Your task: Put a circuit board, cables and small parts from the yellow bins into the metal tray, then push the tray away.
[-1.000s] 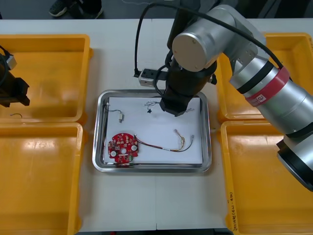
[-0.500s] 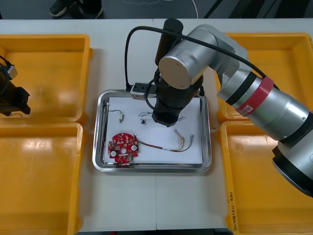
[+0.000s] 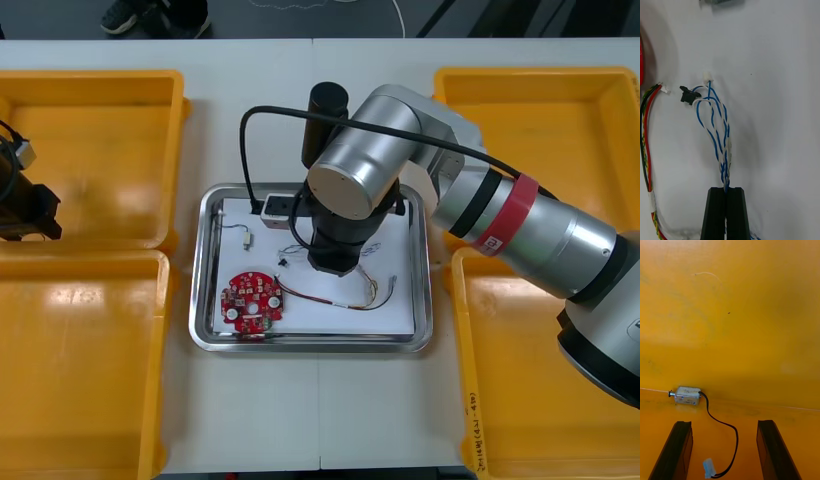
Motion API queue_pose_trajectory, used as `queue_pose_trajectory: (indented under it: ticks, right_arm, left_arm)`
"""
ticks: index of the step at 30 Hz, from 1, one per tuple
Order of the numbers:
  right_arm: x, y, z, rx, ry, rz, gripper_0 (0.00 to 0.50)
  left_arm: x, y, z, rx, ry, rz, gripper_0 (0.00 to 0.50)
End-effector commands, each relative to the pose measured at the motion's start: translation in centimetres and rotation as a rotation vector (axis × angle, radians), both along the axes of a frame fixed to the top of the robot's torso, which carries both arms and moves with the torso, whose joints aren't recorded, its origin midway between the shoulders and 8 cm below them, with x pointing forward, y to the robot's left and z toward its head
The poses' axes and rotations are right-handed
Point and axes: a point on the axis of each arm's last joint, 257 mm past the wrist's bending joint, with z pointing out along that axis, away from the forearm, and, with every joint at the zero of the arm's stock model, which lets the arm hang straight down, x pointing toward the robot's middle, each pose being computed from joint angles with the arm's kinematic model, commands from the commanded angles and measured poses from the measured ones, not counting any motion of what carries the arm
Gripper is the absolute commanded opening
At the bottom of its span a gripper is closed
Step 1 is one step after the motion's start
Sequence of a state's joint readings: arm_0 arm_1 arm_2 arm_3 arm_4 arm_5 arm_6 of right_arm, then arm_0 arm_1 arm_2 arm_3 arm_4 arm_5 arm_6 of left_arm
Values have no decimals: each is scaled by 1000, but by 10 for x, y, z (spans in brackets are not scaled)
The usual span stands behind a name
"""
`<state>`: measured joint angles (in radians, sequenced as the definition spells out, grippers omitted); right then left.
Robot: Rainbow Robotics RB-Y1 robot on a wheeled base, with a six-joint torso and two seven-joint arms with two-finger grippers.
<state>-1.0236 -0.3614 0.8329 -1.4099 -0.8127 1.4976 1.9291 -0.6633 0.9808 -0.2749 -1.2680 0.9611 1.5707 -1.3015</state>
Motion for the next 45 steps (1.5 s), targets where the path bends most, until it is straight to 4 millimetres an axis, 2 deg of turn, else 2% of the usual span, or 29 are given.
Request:
queue_pose_trajectory:
  ticks: [1,3,4,6,7,8,10,12,13,14,15,16,17,18,19,20,21,31,39,45]
  right_arm:
    - [6,15,6,-22,-54,79,0]
    - [8,12,4,-40,-64,87,0]
    - [9,11,3,-49,-72,90,0]
    - [9,9,1,-56,-75,94,0]
    - [10,8,2,-59,-76,94,0]
    - [10,7,0,-63,-77,97,0]
    - [11,6,-1,-66,-79,99,0]
    - [11,6,-2,-66,-82,103,0]
    - [12,4,-3,-68,-83,103,10]
    - [13,3,-3,-66,-84,102,72]
    - [13,2,-3,-65,-84,101,112]
    - [13,2,-3,-64,-82,100,225]
    - [14,0,-3,-65,-81,98,317]
    - [14,-1,-3,-65,-80,97,361]
    - [14,-2,-3,-63,-78,96,435]
    - [14,-3,-3,-62,-75,92,487]
    - [15,-5,-3,-61,-74,89,500]
    - [18,-11,18,-14,-58,75,500]
    - [17,-23,63,15,-52,49,500]
    - [14,-37,95,50,-24,-2,500]
  left_arm:
    - [-8,24,10,48,9,-25,500]
    - [-9,24,10,48,12,-24,500]
    - [-9,24,9,48,13,-24,475]
    - [-10,24,9,49,15,-24,380]
    - [-10,24,9,47,15,-23,272]
    - [-10,24,9,49,15,-24,141]
    - [-10,24,9,47,15,-23,45]
    - [-10,24,9,48,15,-21,3]
    - [-10,24,9,49,16,-22,0]
    - [-10,24,9,47,15,-20,0]
    - [-10,24,10,46,14,-21,0]
    - [-10,24,10,48,14,-21,0]
    - [-9,23,11,47,11,-22,0]
    - [-8,23,11,47,8,-24,0]
    - [-7,20,13,44,1,-28,0]
    - [-5,19,16,42,-7,-29,0]
    - [-3,19,19,43,-16,-29,0]
    - [17,5,59,26,-132,-60,0]
    - [31,-6,89,39,-224,-93,0]
    - [43,-8,94,61,-267,-92,0]
